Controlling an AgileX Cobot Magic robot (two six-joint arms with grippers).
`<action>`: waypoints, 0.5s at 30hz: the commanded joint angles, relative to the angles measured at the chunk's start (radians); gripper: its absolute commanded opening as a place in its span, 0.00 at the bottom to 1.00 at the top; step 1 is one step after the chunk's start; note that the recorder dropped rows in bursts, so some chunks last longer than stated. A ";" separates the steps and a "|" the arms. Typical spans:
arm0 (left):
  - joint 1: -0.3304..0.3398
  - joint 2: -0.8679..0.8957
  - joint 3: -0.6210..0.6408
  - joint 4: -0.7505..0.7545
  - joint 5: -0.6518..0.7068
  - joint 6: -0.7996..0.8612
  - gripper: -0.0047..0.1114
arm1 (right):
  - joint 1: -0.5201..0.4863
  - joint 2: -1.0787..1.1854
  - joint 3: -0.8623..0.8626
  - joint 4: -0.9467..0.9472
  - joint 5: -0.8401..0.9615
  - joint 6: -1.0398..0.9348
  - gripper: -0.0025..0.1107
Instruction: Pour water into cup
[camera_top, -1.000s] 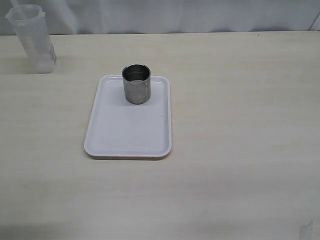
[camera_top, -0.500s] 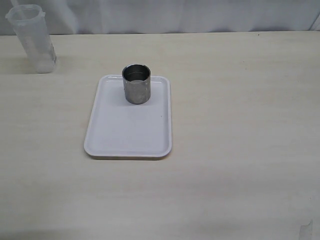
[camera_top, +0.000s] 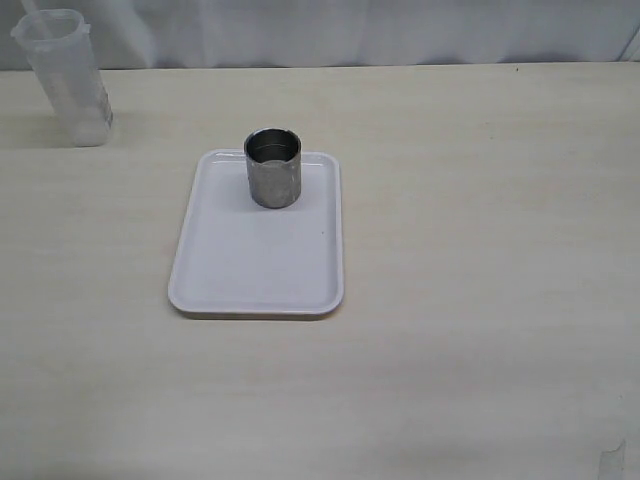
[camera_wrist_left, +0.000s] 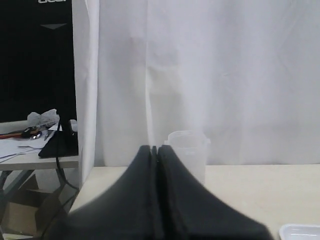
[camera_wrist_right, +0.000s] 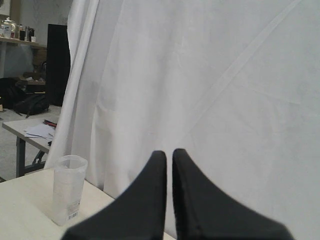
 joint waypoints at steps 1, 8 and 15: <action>0.000 -0.052 0.046 -0.092 0.008 0.111 0.04 | -0.005 -0.005 0.004 0.008 0.006 0.003 0.06; 0.000 -0.196 0.136 -0.094 0.021 0.106 0.04 | -0.005 -0.005 0.004 0.008 0.006 0.003 0.06; 0.000 -0.347 0.182 -0.108 0.117 0.068 0.04 | -0.005 -0.005 0.004 0.008 0.006 0.003 0.06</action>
